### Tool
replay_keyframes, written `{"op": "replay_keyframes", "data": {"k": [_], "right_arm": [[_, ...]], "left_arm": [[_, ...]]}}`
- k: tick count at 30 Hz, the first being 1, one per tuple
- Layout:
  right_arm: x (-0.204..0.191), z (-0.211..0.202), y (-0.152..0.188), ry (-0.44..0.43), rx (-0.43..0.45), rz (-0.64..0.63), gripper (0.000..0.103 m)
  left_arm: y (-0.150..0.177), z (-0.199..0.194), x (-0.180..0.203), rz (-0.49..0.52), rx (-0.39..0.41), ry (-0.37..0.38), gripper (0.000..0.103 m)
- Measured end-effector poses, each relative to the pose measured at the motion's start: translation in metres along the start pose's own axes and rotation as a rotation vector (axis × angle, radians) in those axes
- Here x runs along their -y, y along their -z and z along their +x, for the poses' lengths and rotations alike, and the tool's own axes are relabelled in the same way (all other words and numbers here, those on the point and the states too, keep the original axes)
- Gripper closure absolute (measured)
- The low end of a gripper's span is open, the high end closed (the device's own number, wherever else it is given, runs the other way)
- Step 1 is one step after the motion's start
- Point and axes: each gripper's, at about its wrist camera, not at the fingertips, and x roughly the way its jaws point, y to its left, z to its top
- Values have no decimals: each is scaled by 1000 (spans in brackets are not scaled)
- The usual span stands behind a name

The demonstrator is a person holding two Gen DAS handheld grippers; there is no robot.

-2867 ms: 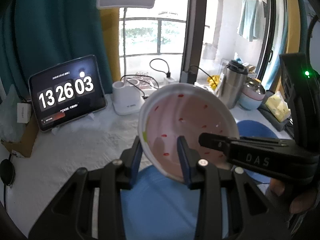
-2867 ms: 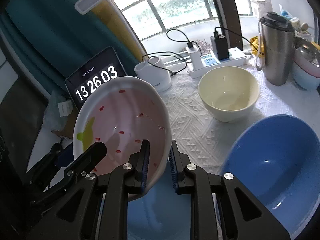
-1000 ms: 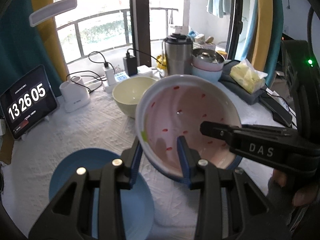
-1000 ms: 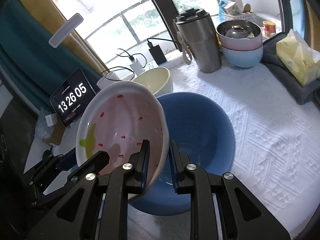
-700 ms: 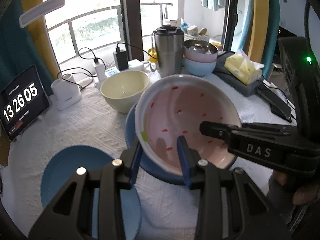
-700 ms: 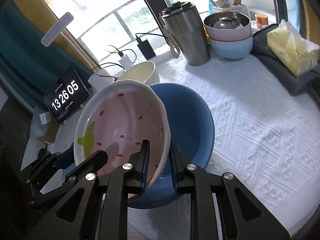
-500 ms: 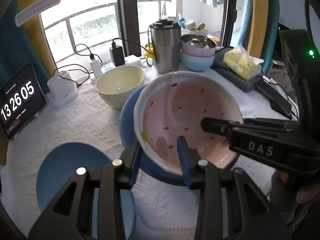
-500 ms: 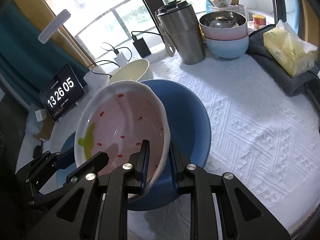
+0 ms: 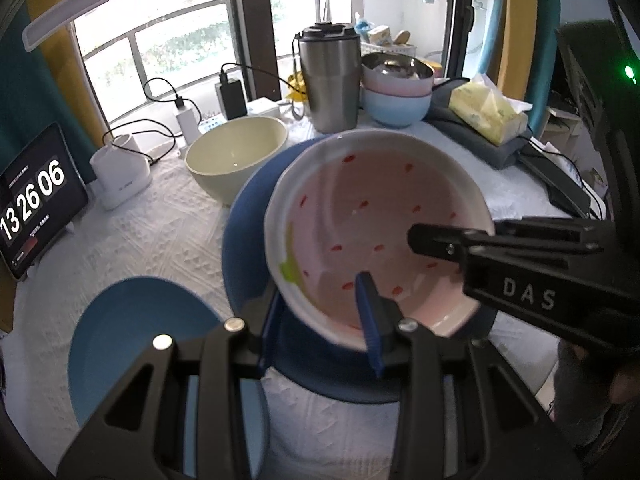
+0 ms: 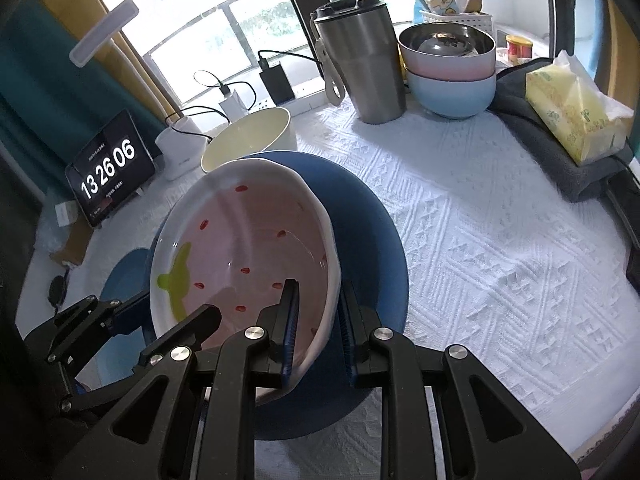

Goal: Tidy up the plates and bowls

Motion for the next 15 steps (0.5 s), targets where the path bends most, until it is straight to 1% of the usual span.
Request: {"op": "replay_keyframes", "data": {"k": [9,12,15], "right_arm": [[-4,5,-3,33,-16,-15,79],[-8,8,-5,32,-28,-25,71],[-10,10,-6,33,-30,-30,69]], "left_arm": [[2,-2,-1,0,-8,23,65],[3,-7,-2,-3,-1,26,65],[3,-10,-7,-17,2,28,65]]}}
